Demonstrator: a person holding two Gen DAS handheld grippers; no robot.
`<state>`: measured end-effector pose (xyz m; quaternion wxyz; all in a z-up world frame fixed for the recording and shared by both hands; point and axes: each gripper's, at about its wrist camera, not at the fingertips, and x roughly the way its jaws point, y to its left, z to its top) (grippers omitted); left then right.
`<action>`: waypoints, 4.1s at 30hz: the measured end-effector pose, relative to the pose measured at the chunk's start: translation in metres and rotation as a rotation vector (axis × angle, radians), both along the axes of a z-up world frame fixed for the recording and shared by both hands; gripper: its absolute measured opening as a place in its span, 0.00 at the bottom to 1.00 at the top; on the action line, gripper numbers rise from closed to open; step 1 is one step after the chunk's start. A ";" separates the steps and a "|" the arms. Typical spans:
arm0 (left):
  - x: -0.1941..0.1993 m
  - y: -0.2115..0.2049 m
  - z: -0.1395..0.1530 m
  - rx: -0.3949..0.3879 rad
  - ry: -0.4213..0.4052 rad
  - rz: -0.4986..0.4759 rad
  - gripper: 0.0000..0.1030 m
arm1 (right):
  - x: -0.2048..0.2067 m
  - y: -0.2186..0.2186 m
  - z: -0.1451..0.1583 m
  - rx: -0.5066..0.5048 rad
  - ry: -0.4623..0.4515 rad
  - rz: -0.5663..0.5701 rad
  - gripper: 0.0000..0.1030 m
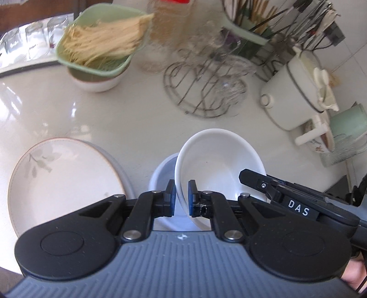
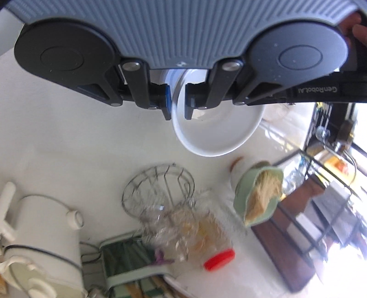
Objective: Organize plates and bowls
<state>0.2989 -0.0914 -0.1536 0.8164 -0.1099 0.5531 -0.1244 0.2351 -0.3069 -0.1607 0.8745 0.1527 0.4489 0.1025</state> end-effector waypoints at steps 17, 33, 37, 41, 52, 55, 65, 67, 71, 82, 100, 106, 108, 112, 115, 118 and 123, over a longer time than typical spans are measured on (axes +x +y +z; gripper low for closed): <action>0.009 0.015 -0.017 0.030 -0.002 -0.015 0.48 | -0.006 0.015 -0.015 -0.054 -0.041 -0.020 0.34; 0.009 0.016 -0.016 0.013 -0.002 -0.010 0.52 | 0.019 0.009 -0.058 0.008 0.110 -0.064 0.39; 0.007 0.017 -0.017 0.012 0.003 -0.005 0.52 | 0.022 0.010 -0.071 0.026 0.150 -0.067 0.39; 0.006 0.017 -0.018 0.017 0.008 0.000 0.52 | 0.021 0.011 -0.078 0.047 0.178 -0.066 0.23; 0.007 -0.001 -0.027 0.019 0.039 -0.055 0.53 | 0.004 -0.004 -0.074 0.031 0.171 -0.119 0.14; 0.006 -0.009 -0.029 0.017 0.038 -0.075 0.56 | -0.003 -0.011 -0.074 0.020 0.168 -0.134 0.14; 0.007 -0.045 -0.046 -0.003 0.057 -0.168 0.57 | -0.025 -0.043 -0.070 0.002 0.161 -0.231 0.13; 0.006 -0.050 -0.052 -0.021 0.071 -0.184 0.57 | -0.026 -0.049 -0.070 0.001 0.162 -0.241 0.13; 0.007 -0.060 -0.063 -0.036 0.096 -0.207 0.57 | -0.030 -0.060 -0.072 0.014 0.169 -0.252 0.13; 0.018 -0.074 -0.099 -0.086 0.207 -0.208 0.48 | -0.032 -0.069 -0.075 0.045 0.167 -0.259 0.13; 0.016 -0.067 -0.081 -0.081 0.200 -0.191 0.22 | -0.039 -0.068 -0.060 0.069 0.151 -0.272 0.14; 0.013 -0.065 -0.054 -0.087 0.186 -0.201 0.22 | -0.046 -0.065 -0.033 0.067 0.124 -0.278 0.14; 0.012 -0.061 -0.045 -0.095 0.180 -0.199 0.22 | -0.047 -0.063 -0.026 0.071 0.122 -0.278 0.14; 0.010 -0.054 -0.032 -0.107 0.170 -0.194 0.22 | -0.052 -0.058 -0.012 0.064 0.108 -0.263 0.15; 0.008 -0.050 -0.025 -0.109 0.166 -0.191 0.22 | -0.052 -0.053 -0.006 0.057 0.099 -0.252 0.16; 0.007 -0.045 -0.018 -0.110 0.153 -0.190 0.22 | -0.053 -0.048 0.001 0.057 0.091 -0.244 0.15; 0.004 -0.030 -0.002 -0.123 0.123 -0.188 0.22 | -0.053 -0.039 0.013 0.045 0.067 -0.222 0.15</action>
